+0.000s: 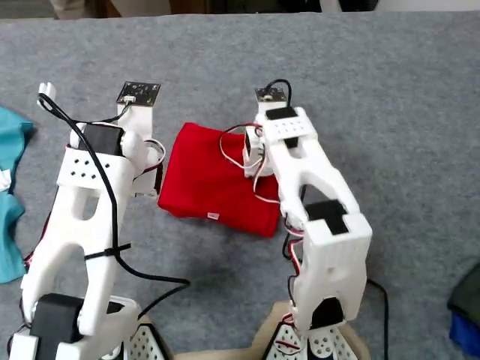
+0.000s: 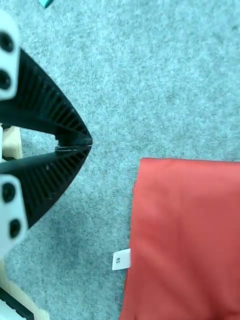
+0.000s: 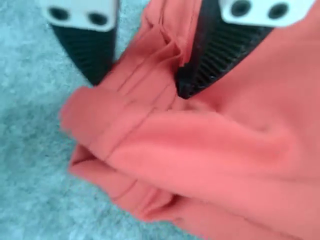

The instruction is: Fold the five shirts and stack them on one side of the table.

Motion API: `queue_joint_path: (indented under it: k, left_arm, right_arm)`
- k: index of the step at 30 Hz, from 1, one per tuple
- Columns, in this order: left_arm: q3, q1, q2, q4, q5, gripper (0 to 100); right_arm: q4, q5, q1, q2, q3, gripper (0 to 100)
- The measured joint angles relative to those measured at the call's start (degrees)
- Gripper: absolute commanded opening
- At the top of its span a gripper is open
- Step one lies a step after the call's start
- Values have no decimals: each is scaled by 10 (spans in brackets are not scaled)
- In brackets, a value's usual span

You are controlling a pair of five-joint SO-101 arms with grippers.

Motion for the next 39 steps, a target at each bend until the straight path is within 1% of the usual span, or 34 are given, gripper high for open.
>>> queue_joint_path:
  k: [8,12,14,17,20,22,24,32,36,39]
  left_arm:
    - [2,0,-5,0,0,19]
    - [2,0,-5,0,0,19]
    - [2,0,-5,0,0,19]
    - [2,0,-5,0,0,19]
    - [2,0,-5,0,0,19]
    - [2,0,-5,0,0,19]
    - [2,0,-5,0,-6,19]
    - [2,0,-5,0,-21,19]
    - [2,0,-5,0,-21,19]
    - [2,0,-5,0,-21,19]
  right_arm:
    - [59,0,0,39,-68,5]
    - [70,7,18,40,-82,5]
    - [70,39,37,40,-97,5]
    - [70,118,70,41,-138,5]
    - [58,230,92,41,-182,5]
    - [44,321,96,41,-200,5]
    - [25,390,93,41,-213,5]
    - [-80,498,95,41,-219,5]
    - [-128,532,95,45,-238,5]
    - [-140,548,95,69,-274,5]
